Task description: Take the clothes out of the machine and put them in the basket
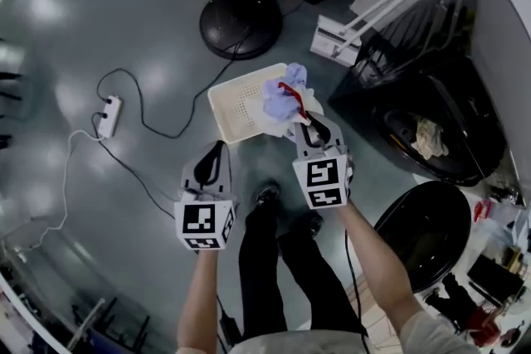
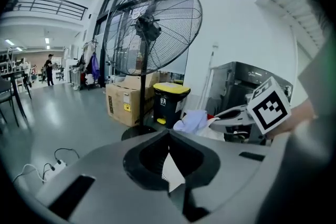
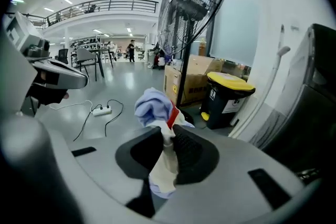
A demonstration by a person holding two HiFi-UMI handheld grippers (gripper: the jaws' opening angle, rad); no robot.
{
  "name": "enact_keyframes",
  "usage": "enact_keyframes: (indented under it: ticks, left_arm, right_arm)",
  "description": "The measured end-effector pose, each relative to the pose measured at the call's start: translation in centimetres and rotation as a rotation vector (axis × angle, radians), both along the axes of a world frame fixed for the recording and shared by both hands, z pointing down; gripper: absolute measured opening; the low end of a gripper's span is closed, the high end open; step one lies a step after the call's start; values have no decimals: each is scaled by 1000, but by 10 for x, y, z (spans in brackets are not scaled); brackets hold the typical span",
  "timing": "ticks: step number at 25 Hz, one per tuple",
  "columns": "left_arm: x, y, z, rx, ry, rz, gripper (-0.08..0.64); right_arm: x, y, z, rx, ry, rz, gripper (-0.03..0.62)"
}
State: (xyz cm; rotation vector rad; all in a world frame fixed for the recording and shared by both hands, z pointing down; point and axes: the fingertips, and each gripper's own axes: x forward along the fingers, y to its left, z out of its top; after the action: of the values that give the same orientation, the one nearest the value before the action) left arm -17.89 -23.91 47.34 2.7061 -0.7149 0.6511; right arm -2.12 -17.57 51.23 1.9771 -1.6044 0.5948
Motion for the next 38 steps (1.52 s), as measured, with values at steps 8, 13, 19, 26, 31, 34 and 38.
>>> enact_keyframes:
  ticks: [8,13,19,26,31,34,38]
  left_arm:
    - [-24,-25,14,-17,-3,-63,18]
    - [-33,-36,21,-21,-7,-74,18]
    - [-43,-45,45,-34,-21,-78,18]
    - [-56,-51,76,-44,-42,-75,18]
    - [-57,-53,101,-65,-61,-72,18]
    - [-56,-50,119,-60,-59,-80,18]
    - [-57,-52,142,-73,-66,-86,18]
  right_arm:
    - [-27,-60,1,27,3,-83,67]
    - [-37,-78,20,3,7,-112,67]
    - [-44,-91,81,-77,18,-161,67]
    - [-42,-89,166,-235,28,-201,69]
    - [-36,-90,216,-289,34,-217,69]
    - [-35,-87,249,-317,18,-205,71]
    - [-34,-88,283,-342,1,-186,77]
